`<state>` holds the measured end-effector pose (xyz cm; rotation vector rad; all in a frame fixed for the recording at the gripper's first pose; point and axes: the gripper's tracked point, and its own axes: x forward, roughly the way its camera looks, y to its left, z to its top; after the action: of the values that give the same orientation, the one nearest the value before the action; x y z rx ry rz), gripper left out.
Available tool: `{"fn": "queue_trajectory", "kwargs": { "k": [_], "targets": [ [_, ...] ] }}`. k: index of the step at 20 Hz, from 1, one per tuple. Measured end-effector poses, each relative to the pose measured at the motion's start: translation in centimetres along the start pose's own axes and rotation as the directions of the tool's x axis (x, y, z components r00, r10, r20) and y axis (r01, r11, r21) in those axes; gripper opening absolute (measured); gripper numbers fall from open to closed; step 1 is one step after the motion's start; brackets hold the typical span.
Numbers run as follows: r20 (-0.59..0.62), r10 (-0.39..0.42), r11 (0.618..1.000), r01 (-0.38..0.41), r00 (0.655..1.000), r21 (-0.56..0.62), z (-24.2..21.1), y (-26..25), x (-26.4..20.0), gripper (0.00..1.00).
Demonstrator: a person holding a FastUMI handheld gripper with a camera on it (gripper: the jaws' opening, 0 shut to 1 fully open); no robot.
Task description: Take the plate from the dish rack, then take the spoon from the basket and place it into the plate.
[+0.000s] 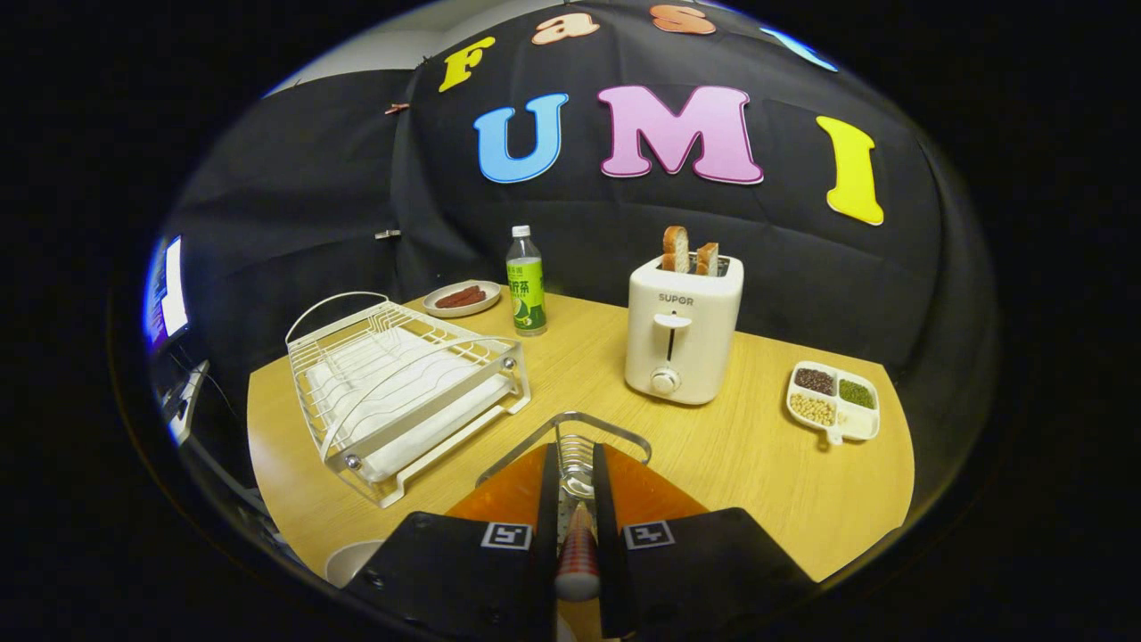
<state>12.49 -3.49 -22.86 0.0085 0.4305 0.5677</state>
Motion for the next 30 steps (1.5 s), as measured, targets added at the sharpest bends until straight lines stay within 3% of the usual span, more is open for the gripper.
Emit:
{"fn": "queue_trajectory", "kwargs": {
  "k": [7, 14, 20, 30],
  "targets": [
    [0.067, 0.034, 0.999, -0.034, 0.997, 0.002, 4.7, 0.8, -3.5, 0.23],
    [0.122, 0.162, 0.985, -0.168, 0.979, 0.047, 9.0, 4.0, -8.6, 0.22],
    [0.072, 0.261, 0.965, -0.263, 0.963, 0.018, 6.8, 6.9, -11.9, 0.22],
    [-0.123, 0.325, 0.944, -0.329, 0.938, -0.009, -3.7, 9.9, -12.0, 0.23]
  ]
}}
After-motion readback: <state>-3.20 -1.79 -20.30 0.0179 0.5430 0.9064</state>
